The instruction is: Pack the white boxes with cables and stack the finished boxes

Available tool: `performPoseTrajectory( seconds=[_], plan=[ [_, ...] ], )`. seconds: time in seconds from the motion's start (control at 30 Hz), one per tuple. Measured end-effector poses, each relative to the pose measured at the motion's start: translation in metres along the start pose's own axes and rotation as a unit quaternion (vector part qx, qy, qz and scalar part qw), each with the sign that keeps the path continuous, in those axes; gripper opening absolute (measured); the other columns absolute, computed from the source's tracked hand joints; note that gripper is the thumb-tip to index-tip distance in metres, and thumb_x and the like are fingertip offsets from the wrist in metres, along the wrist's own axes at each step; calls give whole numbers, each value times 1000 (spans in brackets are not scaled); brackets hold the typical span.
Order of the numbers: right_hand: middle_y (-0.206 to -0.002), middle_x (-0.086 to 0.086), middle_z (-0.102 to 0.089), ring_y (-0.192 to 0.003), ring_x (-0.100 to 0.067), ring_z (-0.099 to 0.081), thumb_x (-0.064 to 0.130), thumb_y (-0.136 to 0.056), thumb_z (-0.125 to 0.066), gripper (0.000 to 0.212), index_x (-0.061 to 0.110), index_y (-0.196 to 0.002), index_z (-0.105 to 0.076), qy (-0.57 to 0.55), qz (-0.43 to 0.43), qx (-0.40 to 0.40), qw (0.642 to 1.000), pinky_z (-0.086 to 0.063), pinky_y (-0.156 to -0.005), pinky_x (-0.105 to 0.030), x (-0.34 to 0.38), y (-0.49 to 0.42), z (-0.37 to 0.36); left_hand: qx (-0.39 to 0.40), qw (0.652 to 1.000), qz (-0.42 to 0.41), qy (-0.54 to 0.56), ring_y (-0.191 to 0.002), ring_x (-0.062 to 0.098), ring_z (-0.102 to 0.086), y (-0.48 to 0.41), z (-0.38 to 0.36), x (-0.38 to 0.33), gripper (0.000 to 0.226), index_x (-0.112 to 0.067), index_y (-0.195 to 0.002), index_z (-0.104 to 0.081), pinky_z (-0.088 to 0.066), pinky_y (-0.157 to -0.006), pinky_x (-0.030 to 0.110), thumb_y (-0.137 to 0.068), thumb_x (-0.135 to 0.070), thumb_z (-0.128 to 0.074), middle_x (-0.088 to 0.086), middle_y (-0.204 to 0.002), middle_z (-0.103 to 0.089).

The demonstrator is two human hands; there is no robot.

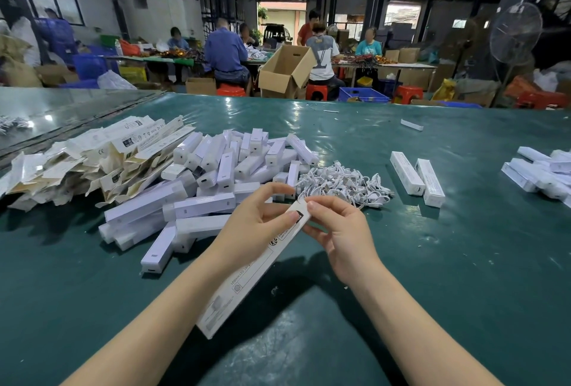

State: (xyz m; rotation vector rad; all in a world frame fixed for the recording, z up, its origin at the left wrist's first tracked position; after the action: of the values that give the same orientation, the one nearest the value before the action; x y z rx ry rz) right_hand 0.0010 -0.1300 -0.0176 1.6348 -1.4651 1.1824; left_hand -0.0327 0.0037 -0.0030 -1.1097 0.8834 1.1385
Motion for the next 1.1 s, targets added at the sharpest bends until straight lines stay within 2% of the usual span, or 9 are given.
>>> performPoseTrajectory(
  seconds=[0.1,0.2,0.37,0.53,0.7,0.77,0.83,1.0,1.1],
  plan=[
    [-64,2,-67,-66,-15,-61,-3,-83,-58,21,11,-69,-64,17,1,-11,1000,-51,-67,-27,0,0,-1,-12,1000,-9,-9,-74,7,-62,2,-2,-2,24,-21,-108,-56,-45,-70,16,-87,-13,-61,-5,-90,-74],
    [-63,4,-66,-67,-14,-59,-3,-83,-58,21,12,-69,-63,52,17,-19,998,-49,-63,-24,2,1,0,-26,998,-36,-49,-68,12,-58,4,-5,-3,22,-22,-107,-57,-45,-66,22,-86,-14,-62,-6,-87,-74],
    [-56,2,-62,-55,-11,-58,-6,-81,-58,22,9,-65,-61,27,-10,-41,999,-51,-58,-24,3,1,-1,-29,988,-74,-133,-72,12,-64,7,-10,-5,25,-32,-106,-55,-51,-76,28,-85,-21,-62,-11,-89,-72],
    [-55,4,-60,-53,-8,-56,-4,-81,-58,24,12,-63,-59,61,-8,-36,997,-47,-55,-19,5,-1,1,-23,985,-78,-150,-76,10,-65,7,-10,-5,26,-40,-100,-53,-51,-79,28,-85,-21,-62,-13,-91,-72],
    [-58,0,-58,-63,-16,-53,-8,-81,-55,28,12,-61,-58,76,24,-2,997,-45,-65,-29,7,-1,1,-6,995,-64,-83,-76,9,-66,4,-7,-3,25,-34,-102,-58,-49,-70,17,-84,-18,-64,-11,-90,-73],
    [-59,-1,-60,-65,-17,-53,-7,-81,-57,29,13,-61,-61,77,49,4,996,-46,-65,-28,8,0,1,-8,997,-59,-49,-77,9,-66,2,-5,-3,24,-31,-102,-60,-48,-69,17,-85,-15,-63,-7,-91,-73],
    [-63,1,-66,-68,-16,-57,-5,-84,-56,26,13,-68,-65,64,62,25,996,-49,-67,-24,5,1,-3,-28,997,-60,-51,-81,11,-67,-1,1,-2,22,-31,-102,-61,-49,-75,23,-86,-16,-62,-5,-93,-72],
    [-85,-6,-72,-85,-16,-67,-6,-89,-46,25,7,-86,-67,-10,40,91,995,-54,-81,-24,-3,4,-10,-54,997,-55,-24,-83,7,-62,-7,8,2,21,-33,-98,-60,-47,-78,22,-89,-14,-58,-4,-95,-68],
    [-94,-13,-67,-91,-23,-62,-6,-87,-51,19,7,-91,-65,59,55,72,994,-52,-87,-32,-3,6,-9,-46,996,-68,-18,-75,5,-59,-8,8,0,10,-33,-90,-60,-45,-72,19,-82,-27,-61,-11,-86,-66]
  ],
)
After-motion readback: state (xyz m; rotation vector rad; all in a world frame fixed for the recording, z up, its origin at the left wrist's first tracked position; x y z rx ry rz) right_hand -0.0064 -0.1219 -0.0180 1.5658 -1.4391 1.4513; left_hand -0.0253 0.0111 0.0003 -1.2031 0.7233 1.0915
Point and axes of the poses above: each hand's wrist, its own y-axis away from the middle knuckle, its own z-axis out of the back of the hand, x = y × z, the point moved 1 cm from there along -y, towards the middle knuckle
